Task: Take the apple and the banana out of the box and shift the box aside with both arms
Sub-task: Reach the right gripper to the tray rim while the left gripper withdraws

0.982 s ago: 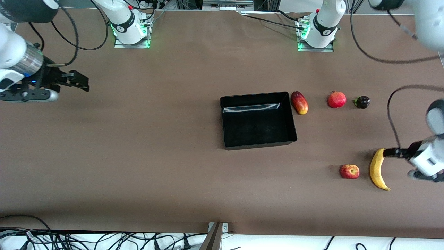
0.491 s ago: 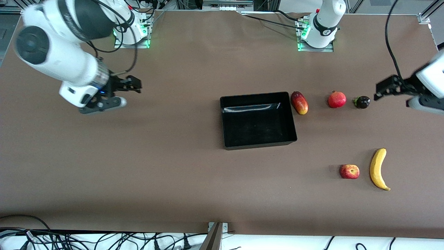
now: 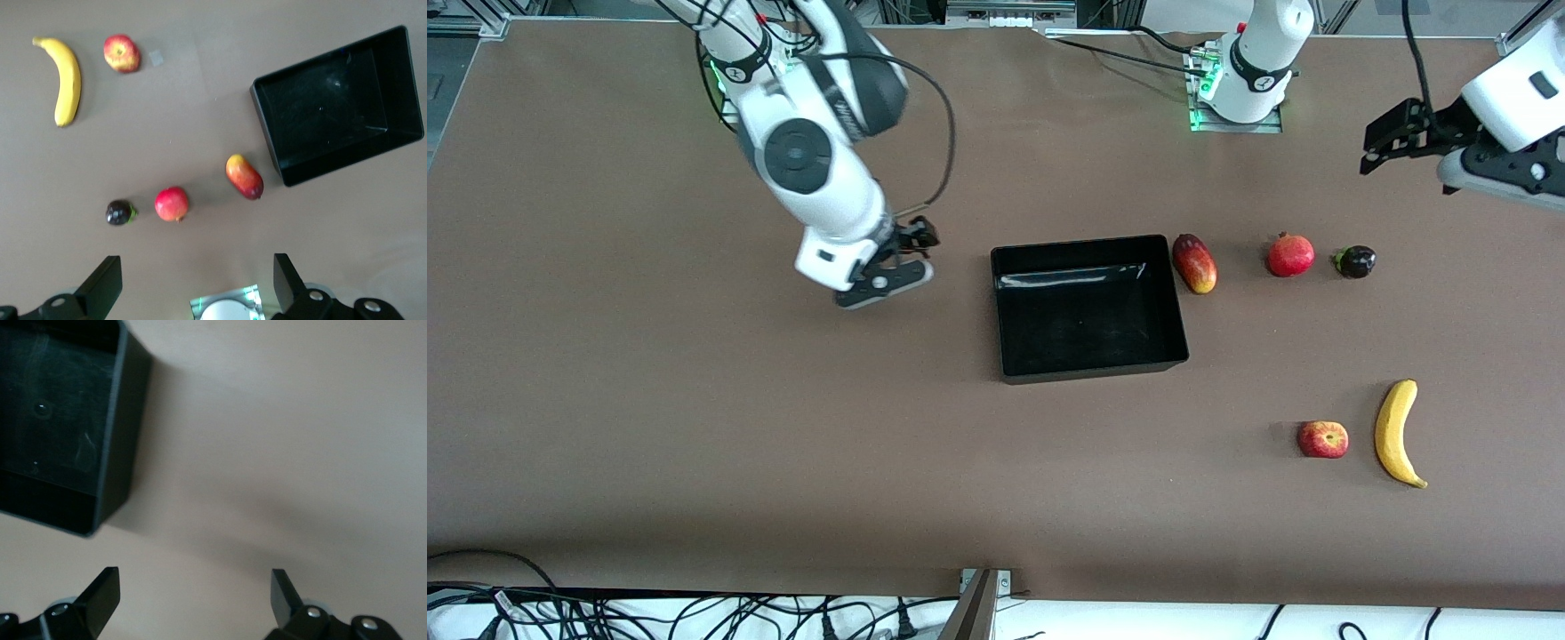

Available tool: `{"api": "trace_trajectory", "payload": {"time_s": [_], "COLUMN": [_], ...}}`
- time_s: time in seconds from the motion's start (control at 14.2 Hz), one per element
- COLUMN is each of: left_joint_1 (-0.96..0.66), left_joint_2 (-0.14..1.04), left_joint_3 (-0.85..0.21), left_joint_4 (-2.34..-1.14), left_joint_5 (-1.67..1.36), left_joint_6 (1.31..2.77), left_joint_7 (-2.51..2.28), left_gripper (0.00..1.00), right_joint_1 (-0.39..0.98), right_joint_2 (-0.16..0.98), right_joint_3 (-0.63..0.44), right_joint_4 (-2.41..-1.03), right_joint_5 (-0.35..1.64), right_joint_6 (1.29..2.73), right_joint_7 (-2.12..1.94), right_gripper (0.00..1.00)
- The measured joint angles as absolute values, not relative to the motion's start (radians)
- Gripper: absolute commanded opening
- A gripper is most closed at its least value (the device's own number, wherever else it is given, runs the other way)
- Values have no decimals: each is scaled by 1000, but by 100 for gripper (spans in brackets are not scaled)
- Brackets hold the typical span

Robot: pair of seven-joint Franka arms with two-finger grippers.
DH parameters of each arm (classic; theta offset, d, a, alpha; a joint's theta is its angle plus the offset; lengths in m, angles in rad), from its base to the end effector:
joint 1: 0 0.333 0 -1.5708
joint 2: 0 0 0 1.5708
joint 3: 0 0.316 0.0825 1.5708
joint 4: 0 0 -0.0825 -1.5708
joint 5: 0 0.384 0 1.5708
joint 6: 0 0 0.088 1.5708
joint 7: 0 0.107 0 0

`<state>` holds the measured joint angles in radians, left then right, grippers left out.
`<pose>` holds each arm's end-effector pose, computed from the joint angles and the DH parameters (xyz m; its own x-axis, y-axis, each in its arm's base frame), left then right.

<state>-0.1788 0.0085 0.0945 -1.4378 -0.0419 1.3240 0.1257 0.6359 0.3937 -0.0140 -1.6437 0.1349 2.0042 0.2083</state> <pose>0.5279 -0.0501 0.6610 0.9691 -0.2177 -0.1157 -0.2125 -0.9756 0.0557 0.5329 0.3931 0.3847 0.9346 0.3507 -0.0592 0.3435 -0.9333 -0.1048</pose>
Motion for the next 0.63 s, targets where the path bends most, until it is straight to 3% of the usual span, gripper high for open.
{"api": "trace_trajectory", "payload": {"time_s": [0.21, 0.49, 0.56, 0.63], "left_joint_1": [-228, -244, -244, -245], "left_joint_2": [-58, -89, -89, -89], "left_joint_3": [158, 167, 168, 169], "left_joint_4": [-1483, -1500, -1500, -1501], "left_joint_5": [-40, -39, -39, -39], "left_joint_6": [1311, 1291, 1284, 1277], "left_joint_7": [39, -34, -37, -43], "left_gripper": [100, 100, 100, 100], "right_joint_1": [736, 845, 855, 858], "right_joint_2": [493, 631, 659, 683], "right_joint_3": [-14, -18, -19, -19], "right_joint_4": [-1639, -1589, -1574, -1565], "right_joint_5": [134, 80, 55, 35], "right_joint_6": [2148, 2276, 2292, 2310], "right_joint_7": [264, 326, 342, 347], "right_gripper": [100, 100, 96, 84]}}
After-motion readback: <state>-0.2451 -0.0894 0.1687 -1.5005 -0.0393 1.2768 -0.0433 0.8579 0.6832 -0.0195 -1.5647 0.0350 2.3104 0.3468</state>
